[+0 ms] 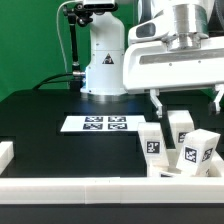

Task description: Assemble stool

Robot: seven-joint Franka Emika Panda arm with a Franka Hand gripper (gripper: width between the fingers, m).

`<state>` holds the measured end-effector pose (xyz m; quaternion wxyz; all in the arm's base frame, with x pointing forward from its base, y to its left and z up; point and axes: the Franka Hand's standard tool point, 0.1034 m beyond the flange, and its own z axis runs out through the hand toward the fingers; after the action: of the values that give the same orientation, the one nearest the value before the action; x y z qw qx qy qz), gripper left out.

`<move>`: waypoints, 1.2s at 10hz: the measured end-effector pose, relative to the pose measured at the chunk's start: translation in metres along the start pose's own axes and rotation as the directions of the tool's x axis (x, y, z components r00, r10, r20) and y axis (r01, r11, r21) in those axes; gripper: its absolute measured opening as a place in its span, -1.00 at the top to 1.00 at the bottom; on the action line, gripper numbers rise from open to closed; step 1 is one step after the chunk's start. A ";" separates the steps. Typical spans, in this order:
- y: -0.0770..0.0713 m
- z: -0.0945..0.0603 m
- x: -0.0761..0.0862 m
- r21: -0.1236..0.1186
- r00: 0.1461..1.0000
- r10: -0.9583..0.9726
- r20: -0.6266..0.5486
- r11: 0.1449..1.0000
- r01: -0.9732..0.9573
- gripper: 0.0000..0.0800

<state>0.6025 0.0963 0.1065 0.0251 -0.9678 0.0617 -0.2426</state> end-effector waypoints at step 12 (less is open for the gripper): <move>-0.001 -0.012 0.015 0.004 0.999 -0.024 0.027 1.000 0.024 -0.62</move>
Offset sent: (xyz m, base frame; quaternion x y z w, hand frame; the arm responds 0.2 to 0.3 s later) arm 0.0080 -0.0098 0.0170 -0.0105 -0.0213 -0.0211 0.9995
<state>0.6098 0.0951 0.1238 0.0247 -0.9717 0.0491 -0.2299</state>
